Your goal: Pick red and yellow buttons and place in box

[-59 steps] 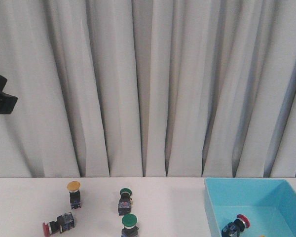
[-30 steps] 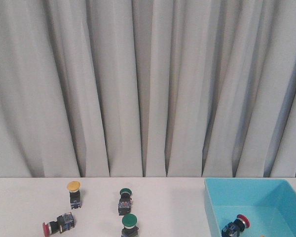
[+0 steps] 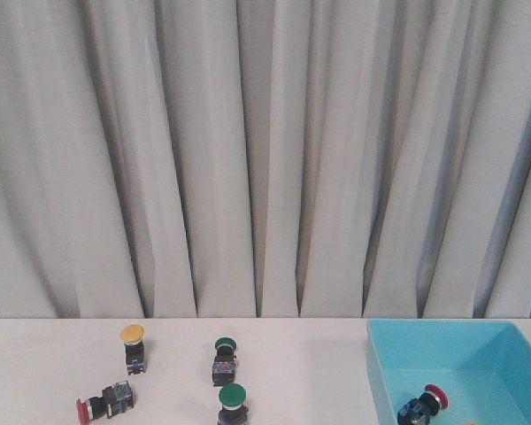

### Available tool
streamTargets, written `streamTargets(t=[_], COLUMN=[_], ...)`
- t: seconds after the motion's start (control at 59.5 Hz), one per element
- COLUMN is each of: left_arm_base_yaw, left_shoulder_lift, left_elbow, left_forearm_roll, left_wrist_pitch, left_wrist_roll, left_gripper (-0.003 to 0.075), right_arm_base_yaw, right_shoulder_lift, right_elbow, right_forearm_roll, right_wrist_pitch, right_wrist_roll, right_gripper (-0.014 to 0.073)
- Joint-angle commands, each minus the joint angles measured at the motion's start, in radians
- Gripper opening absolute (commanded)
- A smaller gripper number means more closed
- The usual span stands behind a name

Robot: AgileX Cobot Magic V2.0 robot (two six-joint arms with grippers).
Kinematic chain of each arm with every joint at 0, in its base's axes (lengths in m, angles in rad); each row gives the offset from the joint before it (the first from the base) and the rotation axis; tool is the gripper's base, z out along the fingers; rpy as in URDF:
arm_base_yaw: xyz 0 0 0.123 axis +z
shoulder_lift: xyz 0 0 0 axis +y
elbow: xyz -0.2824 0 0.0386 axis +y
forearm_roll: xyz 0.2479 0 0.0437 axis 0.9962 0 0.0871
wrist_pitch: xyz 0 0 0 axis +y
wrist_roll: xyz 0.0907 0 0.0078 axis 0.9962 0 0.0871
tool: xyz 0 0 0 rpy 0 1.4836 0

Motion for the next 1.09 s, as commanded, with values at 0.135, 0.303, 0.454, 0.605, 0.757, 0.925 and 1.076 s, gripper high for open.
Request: streamTargets(t=[0.135,0.303,0.454,0.605,0.757,0.925,1.076], left_arm_base_yaw=[0.039,0.035,0.027,0.027,0.027,0.03,0.03], left_shoulder_lift=[-0.177,-0.18,-0.18,-0.18,-0.18,-0.179,-0.179], left_elbow=[0.016,0.016,0.016,0.016,0.016,0.015,0.015], left_forearm_roll=[-0.023,-0.028,-0.028,-0.03,-0.03,-0.03,-0.03], left_wrist_pitch=[0.077,0.086,0.116,0.187,0.212,0.211,0.211], left_wrist_roll=[0.128,0.125,0.124,0.12,0.12,0.12,0.12], left_gripper=[-0.0006,-0.0006,-0.0006,-0.0006,-0.0006,-0.0006,-0.0006], right_arm_base_yaw=[-0.001,-0.001,-0.001,-0.001,-0.001,-0.001,-0.001], right_shoulder_lift=[-0.011,-0.011,-0.011,-0.011,-0.011,-0.011,-0.011], right_elbow=[-0.031,-0.031,-0.031,-0.031,-0.031,-0.031,-0.031], right_forearm_roll=[0.009,0.009,0.009,0.009,0.009,0.009,0.009], right_wrist_pitch=[-0.063,-0.059,-0.06,-0.059,-0.057,-0.057,-0.057], right_wrist_roll=[-0.011,-0.011,-0.011,-0.011,-0.011,-0.011,-0.011], right_gripper=[-0.0008,-0.0008,-0.0008,-0.0008,-0.0008,-0.0008,-0.0008])
